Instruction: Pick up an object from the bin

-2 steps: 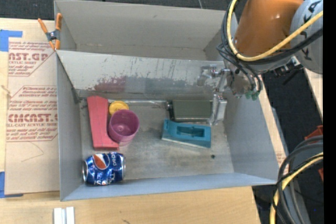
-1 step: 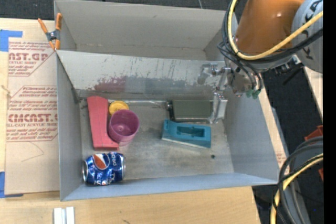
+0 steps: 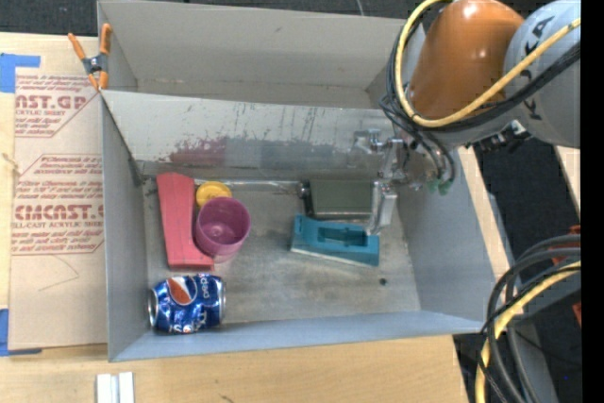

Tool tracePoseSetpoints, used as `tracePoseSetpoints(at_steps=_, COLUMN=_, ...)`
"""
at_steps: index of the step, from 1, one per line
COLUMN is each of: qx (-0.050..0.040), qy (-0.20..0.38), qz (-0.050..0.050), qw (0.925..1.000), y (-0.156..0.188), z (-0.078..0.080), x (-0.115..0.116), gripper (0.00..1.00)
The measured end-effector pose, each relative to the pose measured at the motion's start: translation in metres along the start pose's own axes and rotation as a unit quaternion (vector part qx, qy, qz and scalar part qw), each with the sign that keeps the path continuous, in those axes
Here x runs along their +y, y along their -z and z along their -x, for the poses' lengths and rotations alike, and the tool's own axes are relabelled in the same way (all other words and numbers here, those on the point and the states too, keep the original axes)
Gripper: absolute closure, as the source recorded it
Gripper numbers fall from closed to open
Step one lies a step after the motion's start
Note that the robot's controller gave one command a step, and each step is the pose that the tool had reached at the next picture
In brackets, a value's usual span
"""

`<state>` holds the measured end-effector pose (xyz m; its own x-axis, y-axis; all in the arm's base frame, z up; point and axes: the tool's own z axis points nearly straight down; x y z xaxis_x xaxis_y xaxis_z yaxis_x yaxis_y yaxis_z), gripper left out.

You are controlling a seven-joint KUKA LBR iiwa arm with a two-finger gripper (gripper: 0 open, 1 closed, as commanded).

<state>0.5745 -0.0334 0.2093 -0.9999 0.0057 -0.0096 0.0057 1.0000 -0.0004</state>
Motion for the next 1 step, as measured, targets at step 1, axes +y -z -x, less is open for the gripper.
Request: tracePoseSetpoints(at_steps=1, qx=0.0029, qy=-0.051, qz=0.000, qw=0.9987, y=-0.0521, z=-0.0072, x=0.0129, gripper=0.00)
